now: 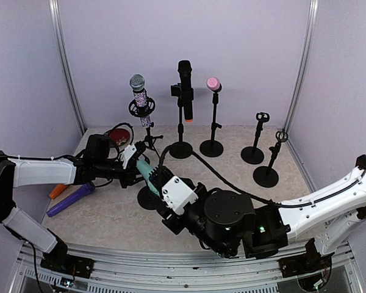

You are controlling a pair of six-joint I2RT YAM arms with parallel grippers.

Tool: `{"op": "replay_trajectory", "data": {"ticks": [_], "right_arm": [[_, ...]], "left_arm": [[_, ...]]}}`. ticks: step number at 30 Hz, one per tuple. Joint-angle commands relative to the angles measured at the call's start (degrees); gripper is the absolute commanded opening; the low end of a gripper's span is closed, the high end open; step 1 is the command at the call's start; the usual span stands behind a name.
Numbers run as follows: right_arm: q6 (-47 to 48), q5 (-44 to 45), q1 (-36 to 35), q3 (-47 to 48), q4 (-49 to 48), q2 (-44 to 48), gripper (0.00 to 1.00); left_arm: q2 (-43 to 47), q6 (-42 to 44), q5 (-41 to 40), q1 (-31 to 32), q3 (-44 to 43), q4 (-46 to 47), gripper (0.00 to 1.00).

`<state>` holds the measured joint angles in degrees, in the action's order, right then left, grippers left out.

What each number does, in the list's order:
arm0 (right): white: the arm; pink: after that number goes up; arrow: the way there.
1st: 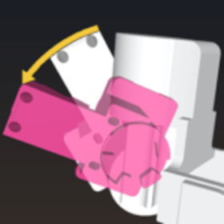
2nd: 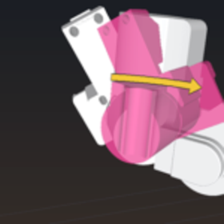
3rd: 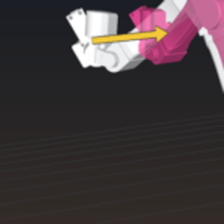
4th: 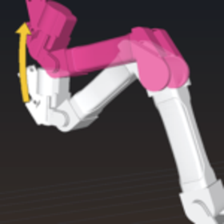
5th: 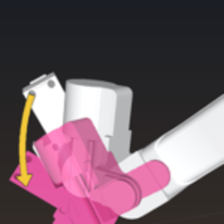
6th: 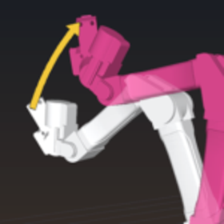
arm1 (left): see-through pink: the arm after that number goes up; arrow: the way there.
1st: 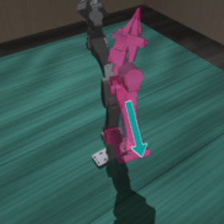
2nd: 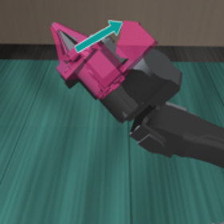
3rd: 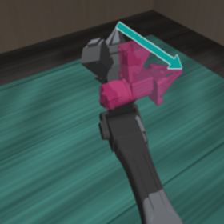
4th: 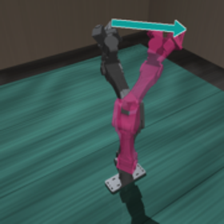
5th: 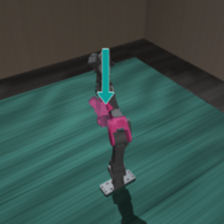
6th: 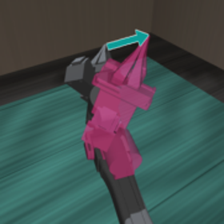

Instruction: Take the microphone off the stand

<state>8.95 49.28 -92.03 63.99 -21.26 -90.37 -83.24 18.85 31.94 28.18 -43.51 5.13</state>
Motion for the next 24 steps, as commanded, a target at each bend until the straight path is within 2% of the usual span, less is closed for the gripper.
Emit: {"op": "replay_trajectory", "data": {"ticks": [1,4,5,8,9,12,17,21,24], "right_arm": [[0.54,0.34,-4.32,1.58,-9.26,6.29,0.00],[1.05,0.89,-4.71,1.74,-8.90,6.80,0.00],[1.07,1.09,-4.74,1.78,-8.76,6.94,0.00],[1.11,2.24,-4.73,1.60,-8.17,6.97,0.00],[0.96,2.51,-4.62,1.46,-7.99,6.88,0.00],[-3.25,1.37,-3.29,1.80,-4.11,6.85,0.00],[-13.00,-7.51,2.75,5.29,4.07,5.44,0.00],[-14.61,-16.52,5.40,9.91,5.07,1.51,0.00],[-16.40,-22.34,7.37,14.39,6.90,-2.17,0.00]], "left_arm": [[-2.92,1.06,-15.20,-3.22,-0.51,-3.15,0.00],[-2.01,1.96,-13.88,-2.80,-0.89,-4.12,0.11],[-1.23,2.33,-13.27,-2.71,-1.34,-5.27,0.28],[2.92,4.14,-12.82,-2.81,-1.93,-8.99,0.90],[5.37,5.40,-12.82,-3.05,-1.68,-10.32,0.98],[13.19,9.92,-10.30,-6.02,-1.82,-16.89,0.99],[23.96,19.76,-6.31,-13.71,-4.70,-33.39,0.99],[32.28,29.50,-7.65,-14.19,-8.48,-44.03,0.99],[36.23,32.39,-5.43,-13.94,-13.14,-48.40,0.99]]}}
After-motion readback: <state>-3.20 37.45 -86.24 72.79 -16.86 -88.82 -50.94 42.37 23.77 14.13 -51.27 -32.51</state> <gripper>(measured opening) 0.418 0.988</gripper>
